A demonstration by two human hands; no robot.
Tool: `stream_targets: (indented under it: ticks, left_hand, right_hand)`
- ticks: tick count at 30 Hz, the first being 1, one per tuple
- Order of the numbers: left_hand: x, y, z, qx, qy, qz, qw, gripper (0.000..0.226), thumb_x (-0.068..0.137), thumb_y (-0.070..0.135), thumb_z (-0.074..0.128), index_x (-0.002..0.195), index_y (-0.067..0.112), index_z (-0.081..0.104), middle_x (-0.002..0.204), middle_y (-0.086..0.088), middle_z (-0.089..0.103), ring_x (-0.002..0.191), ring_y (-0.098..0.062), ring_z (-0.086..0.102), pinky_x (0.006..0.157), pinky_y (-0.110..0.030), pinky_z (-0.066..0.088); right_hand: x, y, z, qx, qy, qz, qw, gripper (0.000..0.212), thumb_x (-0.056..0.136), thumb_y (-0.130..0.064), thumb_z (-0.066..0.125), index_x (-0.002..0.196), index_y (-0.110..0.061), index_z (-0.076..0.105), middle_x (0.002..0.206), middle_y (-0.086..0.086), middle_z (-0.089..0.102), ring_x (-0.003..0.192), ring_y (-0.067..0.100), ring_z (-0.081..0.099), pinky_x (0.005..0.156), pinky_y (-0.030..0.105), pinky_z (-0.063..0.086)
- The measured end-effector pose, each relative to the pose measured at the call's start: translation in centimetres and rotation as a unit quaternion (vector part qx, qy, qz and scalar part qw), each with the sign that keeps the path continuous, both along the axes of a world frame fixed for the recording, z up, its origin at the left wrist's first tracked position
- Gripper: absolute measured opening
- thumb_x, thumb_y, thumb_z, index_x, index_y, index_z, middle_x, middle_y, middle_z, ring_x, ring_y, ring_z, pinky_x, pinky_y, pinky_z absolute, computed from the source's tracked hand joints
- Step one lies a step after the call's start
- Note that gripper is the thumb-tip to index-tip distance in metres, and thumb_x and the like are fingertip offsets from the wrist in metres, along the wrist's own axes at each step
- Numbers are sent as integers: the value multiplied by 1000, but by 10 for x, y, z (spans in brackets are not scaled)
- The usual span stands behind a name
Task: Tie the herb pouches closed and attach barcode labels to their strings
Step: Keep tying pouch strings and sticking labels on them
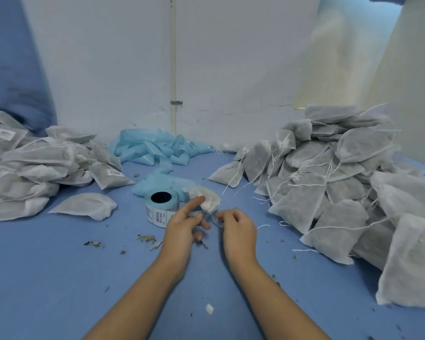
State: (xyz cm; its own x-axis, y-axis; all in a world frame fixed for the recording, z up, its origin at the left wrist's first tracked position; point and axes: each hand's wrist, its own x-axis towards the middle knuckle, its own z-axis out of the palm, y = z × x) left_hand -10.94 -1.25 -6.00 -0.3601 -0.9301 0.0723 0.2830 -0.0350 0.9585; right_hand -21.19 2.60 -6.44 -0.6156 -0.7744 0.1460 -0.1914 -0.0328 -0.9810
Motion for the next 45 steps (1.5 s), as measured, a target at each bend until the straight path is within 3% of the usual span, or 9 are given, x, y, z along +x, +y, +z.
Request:
stream_targets:
  ticks: [6, 10, 12, 16, 21, 27, 32, 38, 45]
  left_hand:
    - [1, 3, -2, 1, 16, -30, 999, 40, 92, -8, 42, 115, 15, 63, 61, -8, 60, 54, -16, 54, 42, -18, 37]
    - [0, 3, -2, -28, 31, -23, 999, 49, 90, -15, 39, 120, 20, 58, 107, 0, 65, 57, -16, 62, 45, -22, 43]
    - [-2, 6, -2, -55, 28, 3, 998, 47, 92, -12, 42, 118, 25, 54, 114, 5, 61, 56, -17, 62, 46, -24, 46]
    - [-6, 11, -5, -78, 1, 68, 995, 28, 90, 0, 58, 102, 23, 47, 106, 1, 60, 53, -17, 61, 49, -28, 51]
    - [-8, 12, -3, -37, 37, 22, 998, 15, 93, 7, 56, 104, 18, 53, 107, -7, 63, 62, -15, 68, 54, -22, 54]
    - [-2, 6, -2, 9, 67, 3, 998, 9, 95, 13, 55, 100, 6, 57, 68, -5, 70, 57, -16, 66, 56, -21, 55]
    - [-1, 1, -5, 43, 37, 8, 998, 19, 93, 22, 59, 87, 4, 61, 60, -4, 66, 49, -11, 59, 50, -19, 49]
    - [-1, 3, -4, 26, 45, 11, 999, 16, 94, 17, 57, 84, 7, 64, 59, -3, 64, 45, -10, 56, 45, -19, 47]
    - [1, 5, -1, 10, 42, -24, 999, 20, 92, -2, 49, 96, 10, 64, 59, -7, 61, 46, -15, 54, 48, -25, 45]
  right_hand:
    - [7, 2, 2, 16, 4, -2, 1000, 22, 95, -29, 56, 94, -9, 65, 91, 8, 68, 92, 26, 64, 79, 29, 47]
    - [4, 3, 3, 11, -10, 3, 1000, 17, 94, -23, 58, 95, -7, 65, 94, 13, 69, 94, 31, 64, 75, 28, 46]
    - [4, 3, 4, -4, -20, 3, 1000, 19, 94, -25, 59, 96, -7, 65, 96, 15, 68, 94, 31, 64, 74, 28, 46]
    - [5, 2, 5, -40, -49, 2, 998, 18, 93, -26, 61, 97, -9, 64, 95, 12, 68, 92, 30, 65, 75, 30, 49]
    - [6, 1, 2, -79, 7, 18, 997, 10, 92, -12, 60, 93, -5, 66, 99, 15, 64, 95, 32, 61, 76, 25, 49]
    - [9, 0, 1, -115, -52, 40, 991, 14, 91, -4, 57, 82, -8, 67, 94, 16, 66, 93, 33, 62, 72, 22, 51]
    - [6, -1, -2, -59, -68, 13, 996, 12, 93, -13, 56, 84, -11, 63, 93, 19, 68, 91, 35, 62, 64, 20, 45]
    - [8, -1, -3, -16, -31, 77, 996, 18, 93, -16, 55, 78, -20, 64, 80, 11, 67, 68, 10, 56, 62, 16, 45]
    - [7, 0, -2, -43, -61, 94, 993, 15, 93, -12, 58, 80, -16, 64, 71, -4, 62, 63, 8, 56, 63, 20, 47]
